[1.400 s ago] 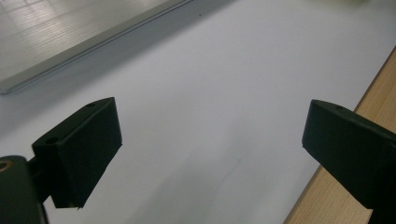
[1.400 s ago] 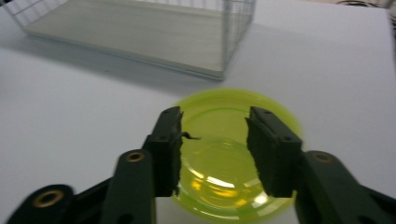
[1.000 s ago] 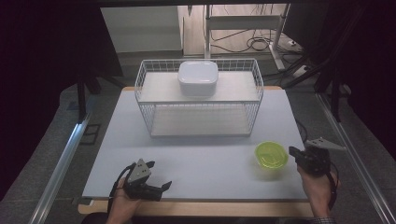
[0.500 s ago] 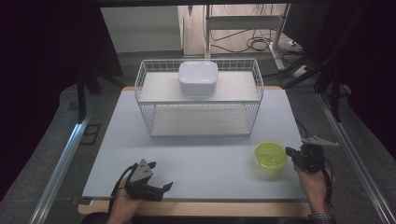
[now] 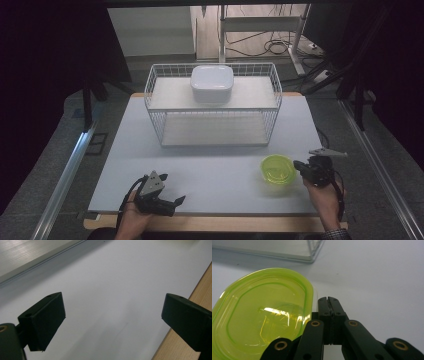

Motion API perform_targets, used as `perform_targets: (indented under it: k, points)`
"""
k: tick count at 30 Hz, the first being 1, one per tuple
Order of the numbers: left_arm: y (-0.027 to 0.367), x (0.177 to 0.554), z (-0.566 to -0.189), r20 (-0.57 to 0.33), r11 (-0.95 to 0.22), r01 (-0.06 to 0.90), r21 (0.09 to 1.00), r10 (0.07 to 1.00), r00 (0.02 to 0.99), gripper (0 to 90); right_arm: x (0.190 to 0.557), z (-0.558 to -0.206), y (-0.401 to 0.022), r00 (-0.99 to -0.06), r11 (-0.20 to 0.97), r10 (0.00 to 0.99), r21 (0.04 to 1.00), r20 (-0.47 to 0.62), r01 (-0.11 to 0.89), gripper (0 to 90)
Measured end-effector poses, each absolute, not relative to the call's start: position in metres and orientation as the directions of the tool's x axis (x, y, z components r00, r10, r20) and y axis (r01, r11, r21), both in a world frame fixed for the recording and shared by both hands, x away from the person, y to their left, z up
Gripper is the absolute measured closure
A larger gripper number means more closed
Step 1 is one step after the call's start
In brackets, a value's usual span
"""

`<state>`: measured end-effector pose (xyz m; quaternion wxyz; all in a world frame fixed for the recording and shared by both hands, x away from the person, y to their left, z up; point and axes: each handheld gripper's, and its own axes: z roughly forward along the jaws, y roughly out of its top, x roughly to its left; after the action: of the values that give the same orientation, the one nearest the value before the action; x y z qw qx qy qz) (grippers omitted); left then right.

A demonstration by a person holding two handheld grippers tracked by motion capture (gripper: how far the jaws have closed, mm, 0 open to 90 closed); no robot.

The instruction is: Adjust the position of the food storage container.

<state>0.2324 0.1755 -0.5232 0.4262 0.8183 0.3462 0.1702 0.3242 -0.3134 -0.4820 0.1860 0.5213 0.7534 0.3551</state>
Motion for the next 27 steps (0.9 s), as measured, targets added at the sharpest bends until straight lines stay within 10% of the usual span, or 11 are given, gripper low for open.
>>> perform_targets:
  k: [27]
  points:
    - [0.177, 0.230, -0.521, -0.014, -0.398, 0.423, 0.814, 0.715, 0.699, 5.1, 0.293, -0.496, -0.271, -0.499, 0.265, 0.847, 0.669, 0.183, 0.695, 88.2]
